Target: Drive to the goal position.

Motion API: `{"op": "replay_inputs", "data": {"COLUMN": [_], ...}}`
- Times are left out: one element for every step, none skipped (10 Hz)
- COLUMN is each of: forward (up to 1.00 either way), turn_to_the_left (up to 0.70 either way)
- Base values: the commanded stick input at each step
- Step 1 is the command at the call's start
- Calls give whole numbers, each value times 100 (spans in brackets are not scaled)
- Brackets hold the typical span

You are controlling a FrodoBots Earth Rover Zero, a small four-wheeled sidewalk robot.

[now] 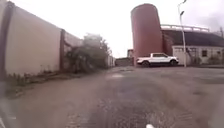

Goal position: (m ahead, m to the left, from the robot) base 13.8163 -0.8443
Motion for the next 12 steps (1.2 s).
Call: {"op": "replay_inputs", "data": {"forward": [60, 60, 60, 60, 60, 60, 60, 60, 60, 60, 60, 60], "turn_to_the_left": [0, 0, 0, 6, 9, 10, 10, 10, 8, 4, 1, 0]}}
